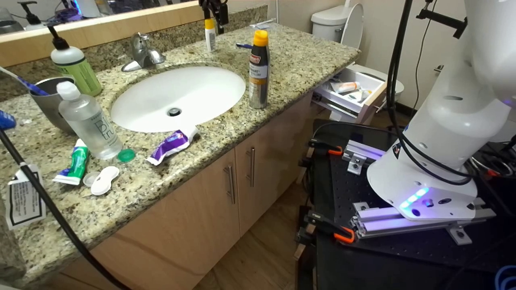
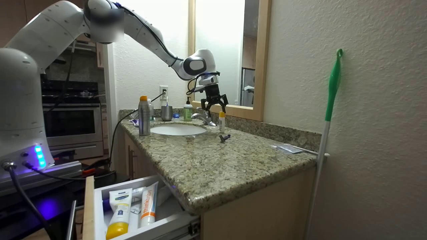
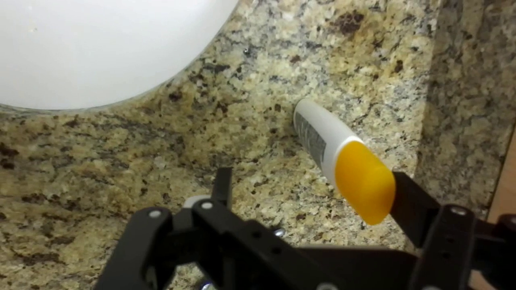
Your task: Pick the tubes and the small bottle on the right side of the counter, put them in the drawer then close it
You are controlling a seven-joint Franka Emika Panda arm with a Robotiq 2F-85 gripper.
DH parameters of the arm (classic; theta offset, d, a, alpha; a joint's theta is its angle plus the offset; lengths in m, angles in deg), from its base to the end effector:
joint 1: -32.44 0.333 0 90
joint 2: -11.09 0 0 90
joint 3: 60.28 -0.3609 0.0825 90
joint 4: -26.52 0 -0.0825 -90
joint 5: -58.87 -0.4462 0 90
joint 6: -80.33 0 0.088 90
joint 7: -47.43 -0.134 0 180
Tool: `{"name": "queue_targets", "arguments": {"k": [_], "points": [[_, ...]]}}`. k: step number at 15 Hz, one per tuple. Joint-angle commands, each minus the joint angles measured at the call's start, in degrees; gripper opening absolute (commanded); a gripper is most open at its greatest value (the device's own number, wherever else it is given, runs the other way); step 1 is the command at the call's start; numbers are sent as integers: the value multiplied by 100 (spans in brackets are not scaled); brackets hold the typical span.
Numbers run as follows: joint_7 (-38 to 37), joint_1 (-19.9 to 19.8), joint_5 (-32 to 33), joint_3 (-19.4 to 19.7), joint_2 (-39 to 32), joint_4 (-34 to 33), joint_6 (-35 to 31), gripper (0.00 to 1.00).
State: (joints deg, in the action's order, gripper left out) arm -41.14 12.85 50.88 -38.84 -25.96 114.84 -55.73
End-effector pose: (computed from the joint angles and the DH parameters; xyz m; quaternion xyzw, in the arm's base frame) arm 0.6426 -0.4902 0.2928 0.4249 -0.8962 0.1274 0.0013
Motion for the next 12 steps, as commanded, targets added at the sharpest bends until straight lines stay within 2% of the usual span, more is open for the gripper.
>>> {"name": "queue_targets", "arguments": {"k": [1, 10, 12], "points": [[24, -51, -42, -52, -15, -33, 13, 67], [-152, -119, -120, -36, -133, -168, 107, 3], [-222, -150, -149, -30, -154, -243, 167, 7]]}}
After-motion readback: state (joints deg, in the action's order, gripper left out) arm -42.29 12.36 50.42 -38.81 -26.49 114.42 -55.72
